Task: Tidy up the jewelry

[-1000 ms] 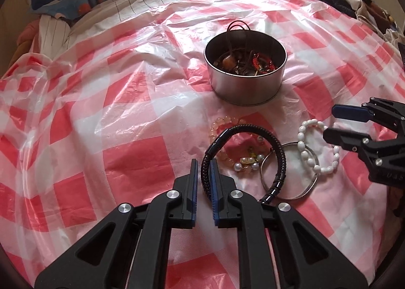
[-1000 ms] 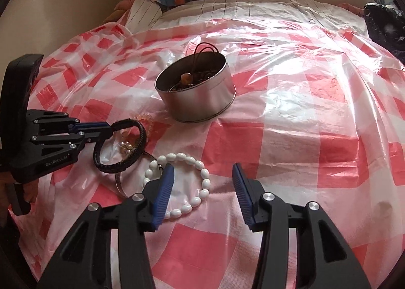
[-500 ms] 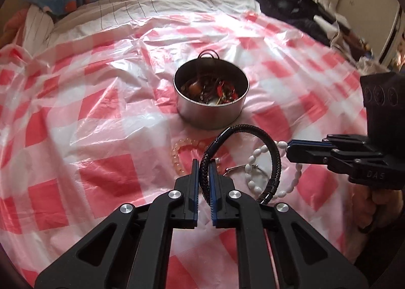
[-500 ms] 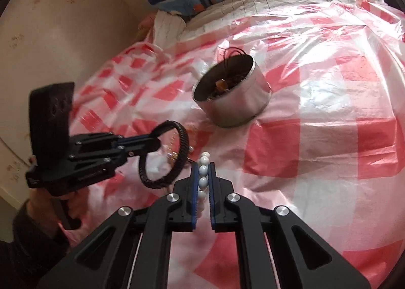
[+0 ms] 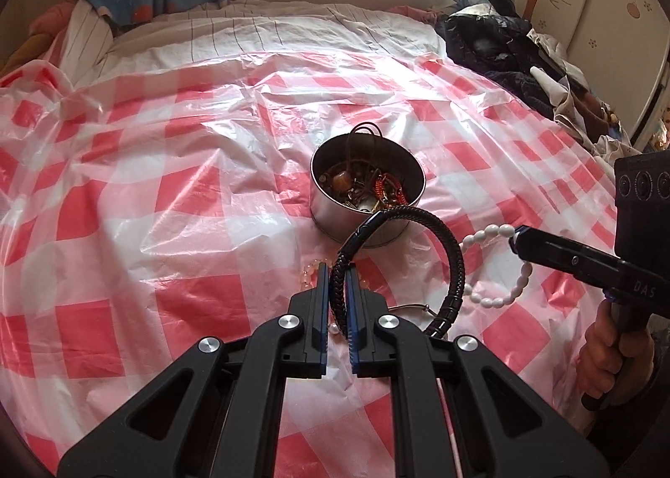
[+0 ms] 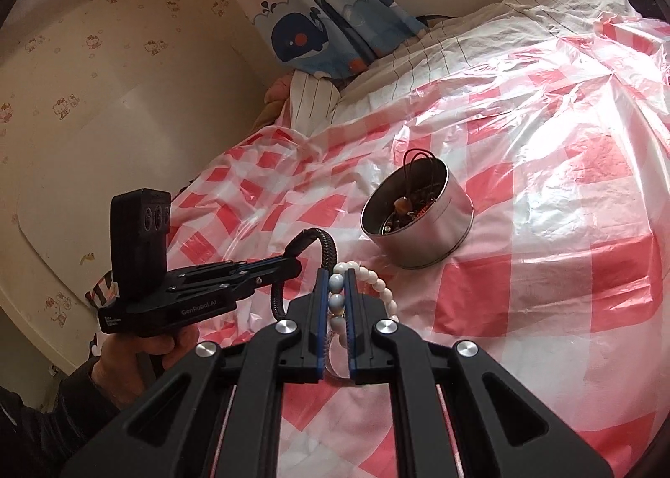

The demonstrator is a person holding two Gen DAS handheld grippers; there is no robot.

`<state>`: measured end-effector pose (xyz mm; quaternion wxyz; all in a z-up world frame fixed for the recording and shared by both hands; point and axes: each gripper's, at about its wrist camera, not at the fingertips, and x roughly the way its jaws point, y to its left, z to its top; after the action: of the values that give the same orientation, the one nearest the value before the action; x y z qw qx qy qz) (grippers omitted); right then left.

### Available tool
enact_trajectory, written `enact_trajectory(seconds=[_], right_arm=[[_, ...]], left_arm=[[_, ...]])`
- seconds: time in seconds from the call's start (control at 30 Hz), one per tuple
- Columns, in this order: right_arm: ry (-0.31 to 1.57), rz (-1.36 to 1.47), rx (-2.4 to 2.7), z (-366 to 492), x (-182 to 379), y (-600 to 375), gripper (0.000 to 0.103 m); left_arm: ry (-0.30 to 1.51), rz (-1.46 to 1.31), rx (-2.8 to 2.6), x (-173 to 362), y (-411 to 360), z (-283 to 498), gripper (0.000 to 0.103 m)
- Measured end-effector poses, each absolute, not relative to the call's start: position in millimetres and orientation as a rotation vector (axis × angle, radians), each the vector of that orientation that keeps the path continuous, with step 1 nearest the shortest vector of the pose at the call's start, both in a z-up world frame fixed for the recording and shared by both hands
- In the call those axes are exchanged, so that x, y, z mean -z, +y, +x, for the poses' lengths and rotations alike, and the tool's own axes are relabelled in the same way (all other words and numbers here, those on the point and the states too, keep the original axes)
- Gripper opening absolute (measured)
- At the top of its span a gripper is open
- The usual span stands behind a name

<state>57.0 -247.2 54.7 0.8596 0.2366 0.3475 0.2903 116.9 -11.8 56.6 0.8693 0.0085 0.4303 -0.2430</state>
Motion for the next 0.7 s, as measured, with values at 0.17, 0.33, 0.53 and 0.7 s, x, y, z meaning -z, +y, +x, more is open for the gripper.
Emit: enact_trajectory(seconds=[0.17, 0.33, 0.53, 0.7], right_arm=[[0.694, 0.51, -0.606, 54.8, -59.8, -252.9, 0.008], [0.66, 0.514, -0.6, 55.2, -67.2, -255.5, 0.008], [0.601, 0.504, -0.592, 67.5, -87.5, -256.2, 0.008], [0.58, 0.459, -0.584, 82.2, -99.0, -249.6, 0.008]], left_arm=[[0.896, 0.028, 0.507, -58.4, -14.2, 116.0, 0.007], [0.882, 0.009, 0.512, -63.9, -15.0, 117.2, 0.007], [0.868, -0.022, 0.492, -70.1, -19.5, 130.3, 0.007], [0.848, -0.038, 0.476, -76.1, -26.7, 146.9, 0.007]])
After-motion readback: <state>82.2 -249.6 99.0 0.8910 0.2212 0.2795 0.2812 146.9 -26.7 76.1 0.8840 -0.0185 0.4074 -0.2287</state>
